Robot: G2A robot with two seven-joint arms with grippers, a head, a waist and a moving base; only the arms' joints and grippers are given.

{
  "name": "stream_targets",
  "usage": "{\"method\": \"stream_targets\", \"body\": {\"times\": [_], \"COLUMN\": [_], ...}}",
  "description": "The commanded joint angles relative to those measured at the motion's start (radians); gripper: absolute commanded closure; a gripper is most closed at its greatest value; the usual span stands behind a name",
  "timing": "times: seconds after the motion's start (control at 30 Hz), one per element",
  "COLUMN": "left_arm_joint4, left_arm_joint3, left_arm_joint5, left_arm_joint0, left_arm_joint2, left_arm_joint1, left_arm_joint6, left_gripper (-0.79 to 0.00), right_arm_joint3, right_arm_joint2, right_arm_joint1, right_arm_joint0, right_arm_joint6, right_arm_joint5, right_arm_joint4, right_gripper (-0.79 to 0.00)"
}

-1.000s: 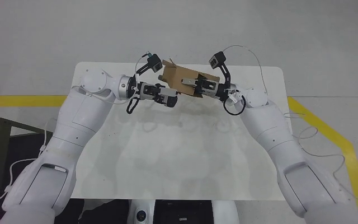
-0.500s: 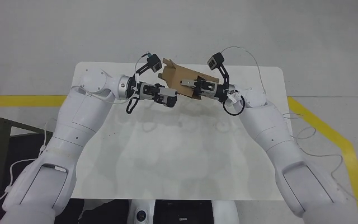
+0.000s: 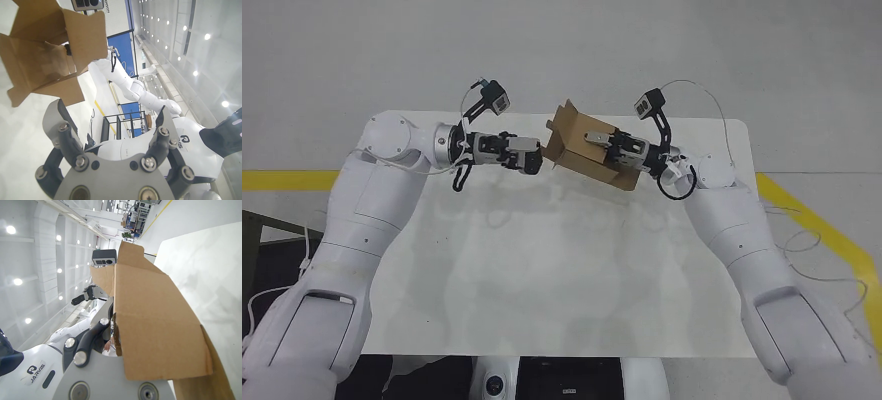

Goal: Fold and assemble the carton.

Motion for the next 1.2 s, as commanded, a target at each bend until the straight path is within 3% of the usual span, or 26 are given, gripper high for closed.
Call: {"method": "stream_targets", "body": {"times": [0.0,0.5,1.17], "left_arm_joint4": [0.000,0.128,0.121], "left_arm_joint3": [0.025,0.145,0.217], "left_arm_joint5": [0.022,0.007,0.015], "left_arm_joint0": [0.000,-0.049,-0.083], "left_arm_joint2": [0.003,0.100,0.156], "left_arm_joint1": [-0.001,-0.033,-0.071], "left_arm_joint6": [0.004,0.083,0.069], "left_gripper": [-0.785,-0.785,-0.785], "right_arm_joint3": [-0.010,-0.225,-0.373], "right_arm_joint2": [0.013,0.144,0.189], "right_arm_joint1": [0.009,0.085,0.108], "right_arm_joint0": [-0.003,-0.086,-0.130], "right_arm_joint6": [0.041,0.149,0.155], "right_arm_joint5": [0.006,0.106,0.143], "right_arm_joint4": [-0.004,-0.030,-0.010], "right_gripper": [0.000,0.000,0.000]}}
